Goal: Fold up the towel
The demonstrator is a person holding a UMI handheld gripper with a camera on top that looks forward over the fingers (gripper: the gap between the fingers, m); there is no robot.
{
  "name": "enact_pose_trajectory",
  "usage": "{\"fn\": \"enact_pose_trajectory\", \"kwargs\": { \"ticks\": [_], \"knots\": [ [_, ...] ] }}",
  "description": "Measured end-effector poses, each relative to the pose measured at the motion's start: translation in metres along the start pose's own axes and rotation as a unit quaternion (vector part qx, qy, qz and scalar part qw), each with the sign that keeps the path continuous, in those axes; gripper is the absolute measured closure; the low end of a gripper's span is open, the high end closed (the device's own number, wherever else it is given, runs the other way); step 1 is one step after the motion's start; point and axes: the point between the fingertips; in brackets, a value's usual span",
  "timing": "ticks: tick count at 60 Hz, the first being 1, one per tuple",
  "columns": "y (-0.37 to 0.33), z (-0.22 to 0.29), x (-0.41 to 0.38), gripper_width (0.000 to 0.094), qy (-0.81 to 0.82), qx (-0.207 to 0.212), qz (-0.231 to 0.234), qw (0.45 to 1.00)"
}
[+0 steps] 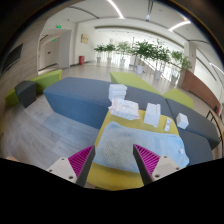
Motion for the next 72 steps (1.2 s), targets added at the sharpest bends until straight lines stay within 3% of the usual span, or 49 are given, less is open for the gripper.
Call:
{"fn": "enact_pose_trajectory", "kwargs": {
  "ticks": [9, 16, 20, 25, 28, 31, 32, 41, 49, 56, 62, 72],
  "knots": [
    [0.079, 0.007, -0.011, 0.02, -0.028, -0.012, -0.009, 1.0],
    [0.128, -0.025, 0.01, 0.0342, -0.022, -0.057, -0.032, 0.998],
    [0.129, -0.018, 0.006, 0.039, -0.024, -0.037, -0.022, 0.999],
    [0.124, -0.016, 0.005, 0.0554, -0.031, -0.023, -0.013, 0.999],
    [0.129, -0.016, 0.011, 0.0594, -0.027, -0.015, -0.014, 0.999],
    [0.127, -0.014, 0.025, 0.0877, -0.03, -0.011, -0.038, 0.999],
    [0.127, -0.014, 0.031, 0.089, -0.027, -0.01, -0.045, 0.999],
    [0.112, 0.0, 0.034, 0.0924, 0.01, 0.007, -0.029, 1.0],
    [0.06, 0.047, 0.09, 0.0926, -0.007, 0.068, -0.082, 0.994],
    [0.023, 0.043, 0.161, 0.0926, 0.035, 0.072, -0.112, 0.991],
    [0.0, 0.019, 0.231, 0.0925, 0.048, 0.054, -0.164, 0.984],
    [0.012, -0.054, 0.289, 0.0917, 0.095, -0.009, -0.185, 0.978]
  ]
}}
Point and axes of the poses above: the point between the fingertips, and its own axes, seen from behind it with the camera up: x to the right, z up, y forward, the way the camera looks, and after that the axes turned 10 degrees about z, right-handed
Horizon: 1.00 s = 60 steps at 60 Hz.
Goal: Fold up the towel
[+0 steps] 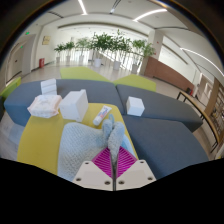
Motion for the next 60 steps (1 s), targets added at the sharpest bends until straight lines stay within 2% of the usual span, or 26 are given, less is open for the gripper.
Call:
{"fn": "enact_pose_trajectory", "kwargs": {
  "ticks": [5, 7, 9, 10, 12, 13, 16, 18, 33, 41, 53, 60],
  "knots": [
    [0.006, -0.012, 0.011, 0.0899, 0.003, -0.005, -0.003, 1.0],
    [0.005, -0.011, 0.011, 0.0851, 0.007, -0.002, 0.001, 1.0],
    [0.006, -0.01, 0.01, 0.0743, 0.014, -0.003, 0.004, 1.0],
    [0.004, -0.01, 0.011, 0.0612, 0.016, -0.002, 0.005, 1.0],
    [-0.001, -0.01, 0.016, 0.0446, 0.016, -0.005, -0.002, 1.0],
    [-0.003, -0.011, 0.019, 0.0425, 0.012, -0.007, -0.006, 1.0],
    [-0.011, -0.01, 0.028, 0.0241, -0.003, -0.011, -0.017, 1.0],
    [-0.016, -0.006, 0.033, 0.0187, -0.01, -0.01, -0.021, 1.0],
    [-0.113, 0.01, 0.022, 0.0108, -0.016, 0.007, 0.027, 0.999],
    [-0.176, 0.009, -0.014, 0.0108, -0.007, 0.031, 0.067, 0.997],
    [-0.233, -0.021, -0.084, 0.0107, 0.027, 0.016, 0.144, 0.989],
    [-0.252, -0.024, -0.094, 0.0107, -0.019, 0.035, 0.136, 0.99]
  ]
}}
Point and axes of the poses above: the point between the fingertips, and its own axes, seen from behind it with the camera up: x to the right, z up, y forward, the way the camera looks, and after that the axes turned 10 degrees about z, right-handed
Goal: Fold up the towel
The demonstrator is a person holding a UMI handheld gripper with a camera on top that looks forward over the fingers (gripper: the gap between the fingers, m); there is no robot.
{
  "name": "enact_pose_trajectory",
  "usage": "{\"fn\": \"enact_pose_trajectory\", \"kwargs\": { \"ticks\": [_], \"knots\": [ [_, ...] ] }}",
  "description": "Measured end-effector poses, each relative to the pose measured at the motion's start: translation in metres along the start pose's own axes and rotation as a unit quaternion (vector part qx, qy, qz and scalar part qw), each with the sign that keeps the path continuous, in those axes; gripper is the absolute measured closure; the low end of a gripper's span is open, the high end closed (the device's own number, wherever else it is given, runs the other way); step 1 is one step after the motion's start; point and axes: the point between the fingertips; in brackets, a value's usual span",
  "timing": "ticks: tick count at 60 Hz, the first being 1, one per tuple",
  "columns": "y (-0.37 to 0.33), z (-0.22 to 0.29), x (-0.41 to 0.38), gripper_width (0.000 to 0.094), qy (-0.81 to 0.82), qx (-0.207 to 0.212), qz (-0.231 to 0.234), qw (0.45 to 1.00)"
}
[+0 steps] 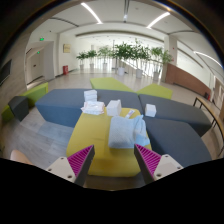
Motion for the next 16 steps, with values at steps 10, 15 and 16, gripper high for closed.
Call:
{"fn": "enact_pose_trajectory", "kwargs": {
  "ticks": [10, 15, 16],
  "knots": [
    [-0.007, 0.005, 0.005, 0.0101, -0.014, 0.025, -0.022, 0.999],
    [-0.004, 0.003, 0.009, 0.0089, 0.009, 0.033, -0.022, 0.999],
    [-0.003, 0.002, 0.008, 0.0087, 0.015, 0.035, -0.022, 0.999]
  ]
}}
Point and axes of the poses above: the point between the fingertips, and its own axes, seen from behind it with the camera up: x to the right, z up, y forward, the way the camera looks, and after that the axes turned 10 degrees about z, right-handed
